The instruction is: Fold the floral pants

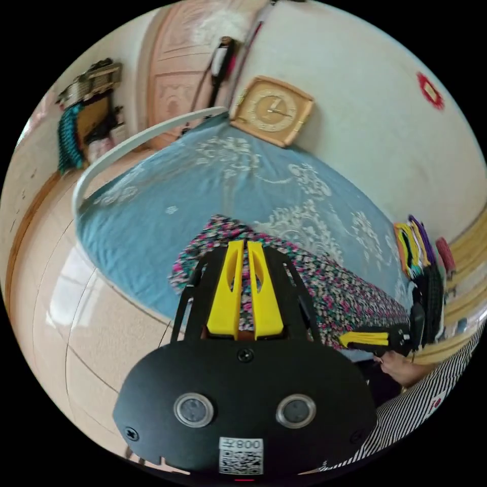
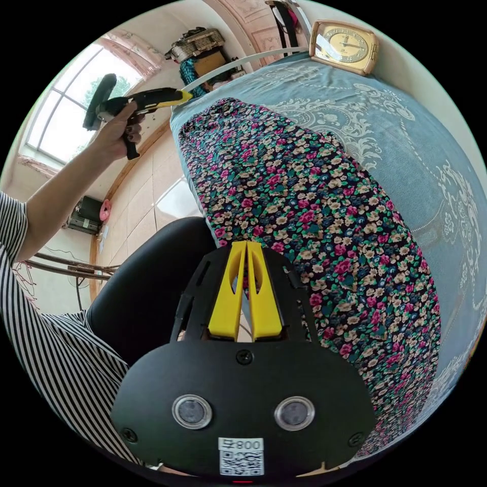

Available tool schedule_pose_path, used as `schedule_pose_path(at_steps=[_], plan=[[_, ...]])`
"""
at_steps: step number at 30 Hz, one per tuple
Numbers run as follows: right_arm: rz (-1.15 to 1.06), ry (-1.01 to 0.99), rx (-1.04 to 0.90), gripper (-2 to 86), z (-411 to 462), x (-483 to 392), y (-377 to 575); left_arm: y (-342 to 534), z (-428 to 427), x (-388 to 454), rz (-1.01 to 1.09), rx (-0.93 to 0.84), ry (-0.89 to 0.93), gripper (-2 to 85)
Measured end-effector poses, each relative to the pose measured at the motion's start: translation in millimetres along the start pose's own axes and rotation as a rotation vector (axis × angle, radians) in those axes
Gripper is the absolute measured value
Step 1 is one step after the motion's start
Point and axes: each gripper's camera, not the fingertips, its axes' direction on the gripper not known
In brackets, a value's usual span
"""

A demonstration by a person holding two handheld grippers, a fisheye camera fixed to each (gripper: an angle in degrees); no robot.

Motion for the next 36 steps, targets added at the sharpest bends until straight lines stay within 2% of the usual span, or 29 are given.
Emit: schedule_pose_path(at_steps=[3, 5, 7, 9, 11, 16, 21, 25, 36], plan=[[0.000, -0.026, -0.003, 0.1, 3, 4, -1, -38, 56, 65, 0.239, -0.161, 0.202, 4.1], [0.007, -0.046, -0.004, 0.1, 5, 7, -1, -56, 92, 97, 0.341, -0.261, 0.276, 4.8], [0.007, -0.045, 0.001, 0.1, 7, 8, 1, -71, 123, 122, 0.405, -0.366, 0.273, 5.1], [-0.001, -0.031, 0.012, 0.1, 10, 6, 3, -84, 153, 148, 0.492, -0.450, 0.154, 4.1], [-0.005, -0.022, 0.029, 0.1, 14, 6, 8, -92, 163, 158, 0.523, -0.456, 0.112, 2.9], [0.008, -0.050, 0.054, 0.1, 23, 15, 18, -115, 167, 167, 0.497, -0.483, 0.200, 0.7], [0.001, -0.045, 0.057, 0.1, 34, 20, 27, -145, 147, 184, 0.437, -0.328, 0.297, 0.2], [-0.006, -0.036, 0.056, 0.1, 44, 26, 36, -165, 145, 205, 0.450, -0.281, 0.283, 0.1], [0.037, -0.084, 0.052, 0.1, 51, 66, 63, -188, 181, 257, 0.423, -0.382, 0.225, 0.2]])
